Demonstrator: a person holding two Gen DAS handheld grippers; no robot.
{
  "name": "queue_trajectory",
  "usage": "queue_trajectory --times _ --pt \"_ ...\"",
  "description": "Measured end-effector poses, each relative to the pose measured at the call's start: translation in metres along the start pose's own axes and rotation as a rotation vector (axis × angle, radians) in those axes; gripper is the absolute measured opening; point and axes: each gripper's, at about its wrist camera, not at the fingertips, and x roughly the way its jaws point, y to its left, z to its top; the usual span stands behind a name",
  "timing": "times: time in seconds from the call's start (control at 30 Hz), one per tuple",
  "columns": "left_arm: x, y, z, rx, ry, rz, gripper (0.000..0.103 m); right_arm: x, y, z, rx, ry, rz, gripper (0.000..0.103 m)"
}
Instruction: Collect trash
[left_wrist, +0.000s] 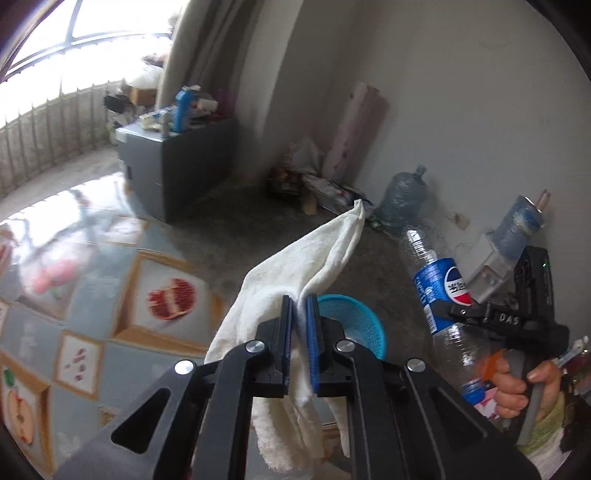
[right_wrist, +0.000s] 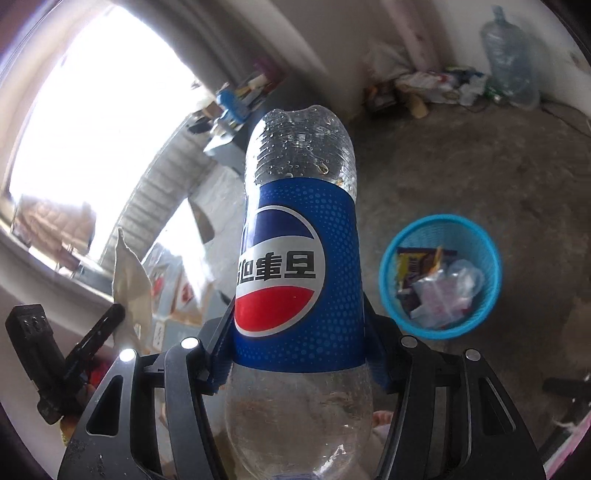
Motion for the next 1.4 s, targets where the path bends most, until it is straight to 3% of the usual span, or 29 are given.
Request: queue_trajectory --times 0.13,0.27,0.4,0.43,0.47,0.5,0.53,0.63,0.77,1.03,1.2,1.4 --pt "0.086 -0.037 0.018 -0.009 0.169 -0.104 0.007 0.009 -0.055 -0.005 0.144 0.023 -0.027 0.056" --pt "0.168 -0.069 0.024 0.024 0.305 -0.104 0.007 0.044 -0.103 -0.014 0.285 0.101 -0.033 0.056" --pt "0.232 -0.096 0.029 0.072 0.376 -0.085 0.009 0.08 -0.133 -0.004 0.341 0.134 -0.037 0.058" --pt "0.248 -0.102 0.029 0.089 0.398 -0.082 0.018 0.092 -0.139 0.0 0.349 0.143 -0.035 0.059" --pt "0.266 -0.107 0.027 0.106 0.433 -0.069 0.039 0.104 -0.148 0.003 0.355 0.159 -0.037 0.062" --pt "0.282 -0.11 0.025 0.107 0.454 -0.046 0.048 0.117 -0.155 0.007 0.364 0.169 -0.041 0.07" --pt "0.293 -0.111 0.023 0.098 0.457 -0.029 0.054 0.131 -0.164 0.009 0.375 0.174 -0.06 0.072" --pt "0.31 -0.111 0.021 0.065 0.472 -0.005 0.054 0.154 -0.183 0.01 0.401 0.179 -0.135 0.073" --pt "0.296 -0.1 0.02 0.035 0.445 -0.047 0.056 0.144 -0.191 0.002 0.426 0.131 -0.137 0.073" --pt "0.245 -0.099 0.026 0.08 0.331 -0.03 0.059 0.102 -0.179 -0.007 0.345 0.055 -0.228 0.073" --pt "0.18 -0.091 0.025 0.1 0.217 -0.046 0.073 0.068 -0.138 -0.008 0.233 -0.011 -0.283 0.073" --pt "0.083 -0.059 0.003 0.089 0.063 0.054 0.084 0.038 -0.065 -0.023 0.005 -0.107 -0.33 0.08"
